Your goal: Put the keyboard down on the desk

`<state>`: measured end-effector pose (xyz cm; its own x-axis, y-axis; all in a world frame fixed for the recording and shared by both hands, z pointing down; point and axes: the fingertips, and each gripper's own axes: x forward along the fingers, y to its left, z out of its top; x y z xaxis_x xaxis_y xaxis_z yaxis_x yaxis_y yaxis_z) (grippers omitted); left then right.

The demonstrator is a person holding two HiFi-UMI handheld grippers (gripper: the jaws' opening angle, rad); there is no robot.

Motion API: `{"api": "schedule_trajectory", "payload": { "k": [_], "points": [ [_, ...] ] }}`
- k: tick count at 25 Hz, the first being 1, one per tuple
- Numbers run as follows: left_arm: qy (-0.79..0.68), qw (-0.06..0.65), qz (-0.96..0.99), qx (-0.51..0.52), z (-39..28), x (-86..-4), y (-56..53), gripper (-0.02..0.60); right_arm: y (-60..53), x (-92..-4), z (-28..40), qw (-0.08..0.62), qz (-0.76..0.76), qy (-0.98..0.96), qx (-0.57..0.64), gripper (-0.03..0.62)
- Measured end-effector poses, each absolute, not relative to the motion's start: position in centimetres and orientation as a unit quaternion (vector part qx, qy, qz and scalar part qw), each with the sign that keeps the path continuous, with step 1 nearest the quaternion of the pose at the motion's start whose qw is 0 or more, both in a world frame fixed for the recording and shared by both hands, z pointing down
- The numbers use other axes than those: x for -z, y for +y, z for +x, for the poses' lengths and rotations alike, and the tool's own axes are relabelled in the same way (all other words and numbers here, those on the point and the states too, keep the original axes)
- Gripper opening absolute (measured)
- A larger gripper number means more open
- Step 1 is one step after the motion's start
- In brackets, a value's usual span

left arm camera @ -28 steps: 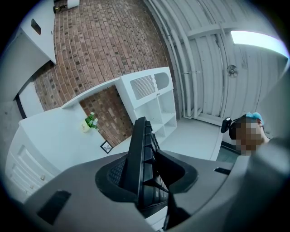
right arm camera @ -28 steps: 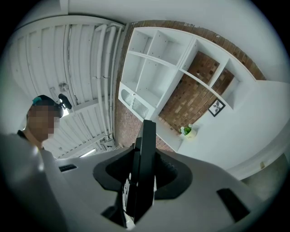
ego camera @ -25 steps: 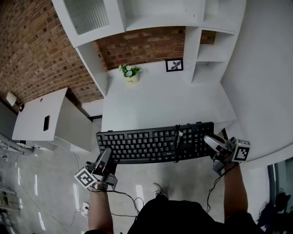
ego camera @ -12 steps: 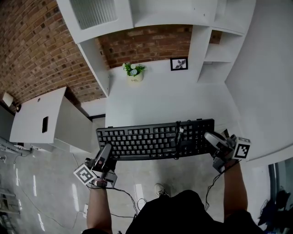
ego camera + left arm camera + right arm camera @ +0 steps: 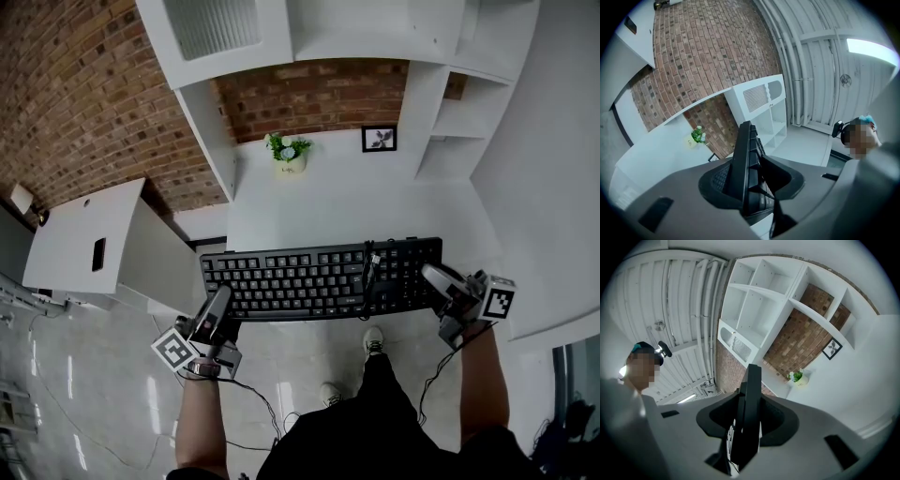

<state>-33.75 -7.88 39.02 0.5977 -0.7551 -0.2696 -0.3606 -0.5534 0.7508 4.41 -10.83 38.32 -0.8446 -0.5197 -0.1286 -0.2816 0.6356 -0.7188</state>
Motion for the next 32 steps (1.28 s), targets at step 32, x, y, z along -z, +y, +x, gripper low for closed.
{"api": "schedule_trajectory", "payload": {
  "k": [32],
  "points": [
    [-0.399, 0.390, 0.782, 0.280, -33.5, -46.1, -31.9, 0.161, -37.9, -45.0, 3.6, 0.108, -0.192, 0.873, 0.434, 0.138]
  ]
}}
